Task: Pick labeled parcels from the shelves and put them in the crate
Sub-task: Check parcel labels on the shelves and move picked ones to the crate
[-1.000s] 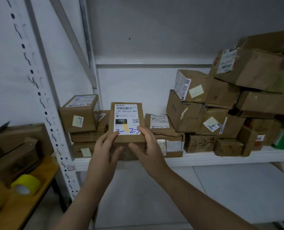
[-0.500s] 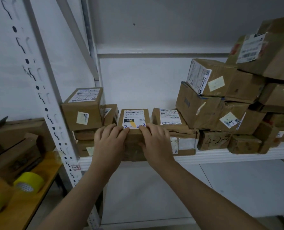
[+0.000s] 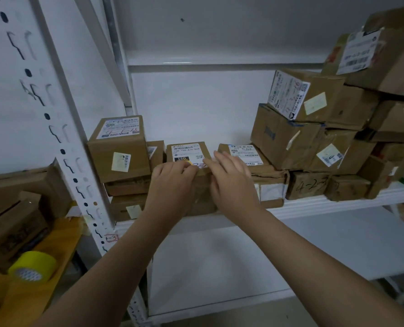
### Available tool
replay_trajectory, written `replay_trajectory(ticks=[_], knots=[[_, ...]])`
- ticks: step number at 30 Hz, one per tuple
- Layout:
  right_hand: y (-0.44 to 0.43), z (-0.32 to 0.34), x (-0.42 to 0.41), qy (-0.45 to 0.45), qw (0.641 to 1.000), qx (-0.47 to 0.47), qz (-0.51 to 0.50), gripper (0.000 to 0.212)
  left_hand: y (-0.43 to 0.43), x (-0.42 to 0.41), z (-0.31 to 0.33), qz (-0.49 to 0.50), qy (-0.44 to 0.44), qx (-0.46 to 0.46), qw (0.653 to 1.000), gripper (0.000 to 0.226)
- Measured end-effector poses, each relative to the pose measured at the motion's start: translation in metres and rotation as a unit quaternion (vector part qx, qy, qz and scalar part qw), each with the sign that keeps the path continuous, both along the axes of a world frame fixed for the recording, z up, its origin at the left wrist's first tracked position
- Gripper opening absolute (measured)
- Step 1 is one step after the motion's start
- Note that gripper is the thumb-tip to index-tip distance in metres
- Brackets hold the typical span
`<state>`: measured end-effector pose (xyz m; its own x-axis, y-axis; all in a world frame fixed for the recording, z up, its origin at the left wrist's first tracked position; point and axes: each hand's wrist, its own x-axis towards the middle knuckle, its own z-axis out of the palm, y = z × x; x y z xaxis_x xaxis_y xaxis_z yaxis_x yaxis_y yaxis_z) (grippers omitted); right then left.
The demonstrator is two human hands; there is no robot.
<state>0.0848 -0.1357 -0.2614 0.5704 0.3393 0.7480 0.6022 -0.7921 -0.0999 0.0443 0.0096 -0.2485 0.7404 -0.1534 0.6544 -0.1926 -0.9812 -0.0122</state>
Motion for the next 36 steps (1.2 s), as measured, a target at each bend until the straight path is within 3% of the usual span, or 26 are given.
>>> replay_trajectory(ticks=[5, 11, 16, 19, 24, 29, 31, 32, 34, 36], knots=[[-0.04, 0.024, -0.001, -0.055, 0.998, 0.032, -0.01, 0.038, -0.028, 0.013, 0.016, -0.038, -0.003, -0.044, 0.998, 0.024], [-0.115, 0.08, 0.013, -0.098, 0.978, 0.066, -0.175, 0.06, -0.079, 0.032, 0.048, -0.112, 0.016, -0.106, 0.988, 0.049], [-0.144, 0.146, 0.034, -0.023, 0.954, -0.008, -0.298, 0.079, -0.125, 0.066, 0.082, -0.162, 0.001, -0.097, 0.982, 0.05], [-0.144, 0.163, 0.051, 0.024, 0.942, -0.054, -0.331, 0.079, -0.138, 0.081, 0.088, -0.162, 0.018, -0.096, 0.982, 0.051], [-0.137, 0.166, 0.069, 0.091, 0.952, -0.001, -0.293, 0.061, -0.138, 0.091, 0.083, -0.165, 0.033, -0.111, 0.979, 0.05], [-0.137, 0.153, 0.063, -0.008, 0.976, 0.166, -0.144, 0.052, -0.136, 0.092, 0.082, -0.171, 0.054, -0.174, 0.968, 0.053], [-0.135, 0.145, 0.049, -0.015, 0.954, 0.299, -0.029, 0.046, -0.135, 0.083, 0.085, -0.216, 0.074, -0.287, 0.93, 0.061], [-0.133, 0.14, 0.04, 0.005, 0.93, 0.365, 0.038, 0.044, -0.136, 0.076, 0.087, -0.256, 0.087, -0.368, 0.89, 0.064], [-0.129, 0.126, 0.025, 0.079, 0.873, 0.459, 0.144, 0.041, -0.139, 0.063, 0.091, -0.341, 0.113, -0.521, 0.774, 0.068], [-0.126, 0.11, 0.016, 0.141, 0.836, 0.498, 0.185, 0.032, -0.138, 0.056, 0.09, -0.381, 0.134, -0.604, 0.687, 0.072]])
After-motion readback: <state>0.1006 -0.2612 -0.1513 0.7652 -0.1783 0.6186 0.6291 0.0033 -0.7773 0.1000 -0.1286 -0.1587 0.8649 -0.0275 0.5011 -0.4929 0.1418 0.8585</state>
